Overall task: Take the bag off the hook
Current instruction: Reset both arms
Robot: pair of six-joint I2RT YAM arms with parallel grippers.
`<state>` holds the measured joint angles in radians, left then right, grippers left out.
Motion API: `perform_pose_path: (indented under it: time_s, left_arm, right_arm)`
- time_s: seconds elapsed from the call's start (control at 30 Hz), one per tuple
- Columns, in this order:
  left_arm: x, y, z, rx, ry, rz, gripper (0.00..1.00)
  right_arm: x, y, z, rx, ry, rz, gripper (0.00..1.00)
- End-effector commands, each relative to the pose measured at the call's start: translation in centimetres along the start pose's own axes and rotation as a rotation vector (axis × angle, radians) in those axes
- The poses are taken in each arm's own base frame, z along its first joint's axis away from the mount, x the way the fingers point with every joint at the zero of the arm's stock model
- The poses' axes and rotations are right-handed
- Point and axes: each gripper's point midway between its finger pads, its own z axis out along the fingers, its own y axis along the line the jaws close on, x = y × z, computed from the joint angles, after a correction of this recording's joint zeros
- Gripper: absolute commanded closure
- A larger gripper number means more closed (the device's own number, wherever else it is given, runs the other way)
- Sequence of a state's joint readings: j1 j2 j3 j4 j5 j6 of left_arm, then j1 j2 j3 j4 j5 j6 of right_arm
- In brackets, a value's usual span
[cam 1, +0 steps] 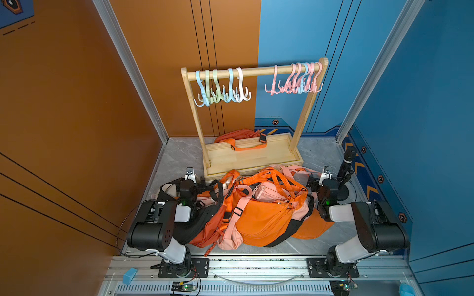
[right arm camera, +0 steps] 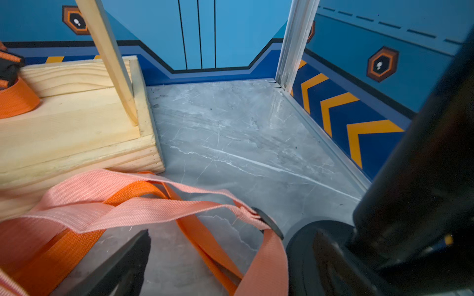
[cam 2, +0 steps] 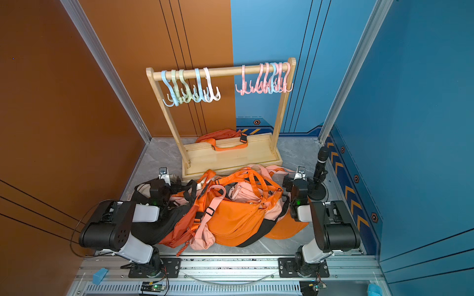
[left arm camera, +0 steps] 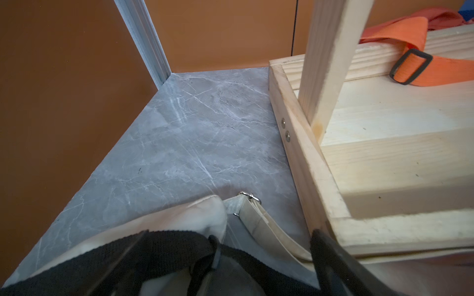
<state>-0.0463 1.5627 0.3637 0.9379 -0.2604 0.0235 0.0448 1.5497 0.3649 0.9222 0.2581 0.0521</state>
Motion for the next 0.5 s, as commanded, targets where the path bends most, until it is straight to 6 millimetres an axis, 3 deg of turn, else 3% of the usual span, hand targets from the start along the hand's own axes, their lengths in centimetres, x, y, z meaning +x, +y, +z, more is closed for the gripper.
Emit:
perform_pose_path:
  time_s: [0.0, 0.2, 0.47]
  left_arm:
    - [-0.4, -0.1, 0.0, 0.0, -0.012, -0.04, 0.02]
    - [-0.5, -1.3, -0.2, 0.036, -0.019, 0.005, 0.02]
    - [-0.4, -1.5, 0.3, 0.09, 0.006, -0.017, 0.02]
  right_arm:
    - [0.0, 0.5, -0.1, -0.025, 0.02, 0.014, 0.0]
    - [0.0, 0.6, -0.2, -0.018, 0.014, 0.005, 0.0]
    - [0.0, 0.6, -0.2, -0.018, 0.013, 0.003, 0.0]
